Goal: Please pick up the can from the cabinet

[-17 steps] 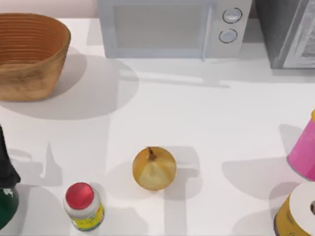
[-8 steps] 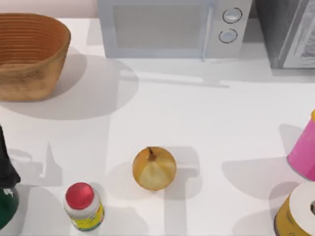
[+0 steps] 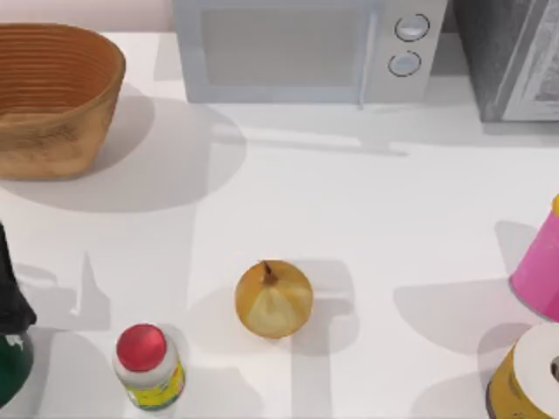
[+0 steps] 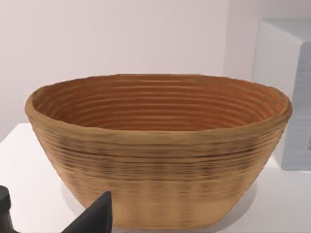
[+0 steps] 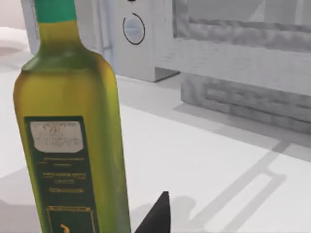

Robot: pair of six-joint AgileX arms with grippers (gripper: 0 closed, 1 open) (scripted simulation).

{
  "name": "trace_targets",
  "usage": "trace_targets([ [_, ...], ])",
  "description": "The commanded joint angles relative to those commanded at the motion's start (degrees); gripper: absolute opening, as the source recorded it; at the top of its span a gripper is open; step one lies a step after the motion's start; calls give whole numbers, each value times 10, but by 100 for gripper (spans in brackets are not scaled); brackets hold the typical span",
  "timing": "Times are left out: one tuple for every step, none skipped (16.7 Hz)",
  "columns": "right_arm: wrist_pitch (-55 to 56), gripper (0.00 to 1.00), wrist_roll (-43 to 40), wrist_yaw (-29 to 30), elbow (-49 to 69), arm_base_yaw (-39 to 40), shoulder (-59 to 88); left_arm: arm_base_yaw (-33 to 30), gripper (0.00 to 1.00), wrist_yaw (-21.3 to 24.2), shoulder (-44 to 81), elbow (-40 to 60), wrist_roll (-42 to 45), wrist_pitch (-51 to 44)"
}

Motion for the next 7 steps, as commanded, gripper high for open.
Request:
trace_targets([
  [0,98,0,0,0,0,0,0,100,0,0,0,0,0],
  [0,100,0,0,0,0,0,0,100,0,0,0,0,0],
  [0,100,0,0,0,0,0,0,100,0,0,0,0,0],
  [0,100,0,0,0,0,0,0,100,0,0,0,0,0],
  [0,100,0,0,0,0,0,0,100,0,0,0,0,0],
  [0,100,0,0,0,0,0,0,100,0,0,0,0,0],
  [0,100,0,0,0,0,0,0,100,0,0,0,0,0],
])
